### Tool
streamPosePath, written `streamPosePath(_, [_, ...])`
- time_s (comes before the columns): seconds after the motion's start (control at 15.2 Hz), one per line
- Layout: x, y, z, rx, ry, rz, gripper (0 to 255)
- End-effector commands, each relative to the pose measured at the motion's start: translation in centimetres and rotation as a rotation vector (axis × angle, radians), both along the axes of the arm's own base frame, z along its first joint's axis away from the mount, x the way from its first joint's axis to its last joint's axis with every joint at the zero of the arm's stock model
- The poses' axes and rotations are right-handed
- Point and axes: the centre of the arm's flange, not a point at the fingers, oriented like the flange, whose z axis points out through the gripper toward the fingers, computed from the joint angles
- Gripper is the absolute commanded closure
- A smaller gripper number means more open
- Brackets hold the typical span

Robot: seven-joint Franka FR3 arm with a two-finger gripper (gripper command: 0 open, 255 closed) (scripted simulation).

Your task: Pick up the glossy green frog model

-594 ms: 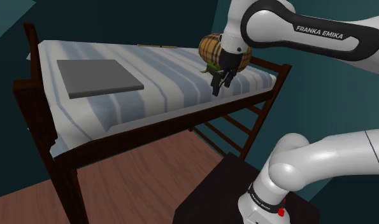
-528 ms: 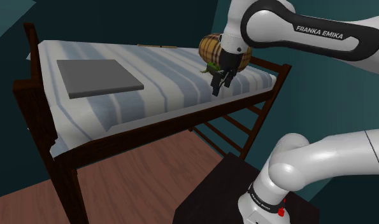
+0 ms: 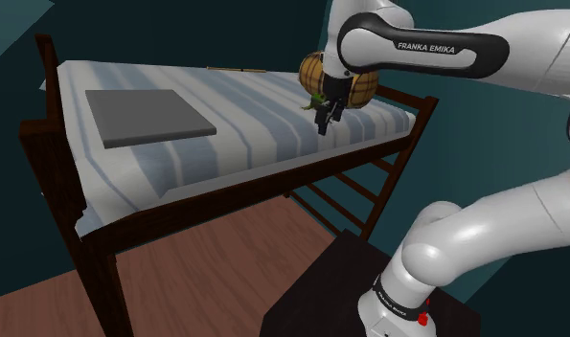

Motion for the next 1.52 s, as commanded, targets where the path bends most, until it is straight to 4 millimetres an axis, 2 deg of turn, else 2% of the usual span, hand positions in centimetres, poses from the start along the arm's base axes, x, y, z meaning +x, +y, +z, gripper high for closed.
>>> streamPosePath(0.0, [1.5,-2.0,0.1,-0.031,0.014,0.013,0])
streamPosePath(1.45, [20.9,-19.9,0.3,-0.354,0.163,0.15,0])
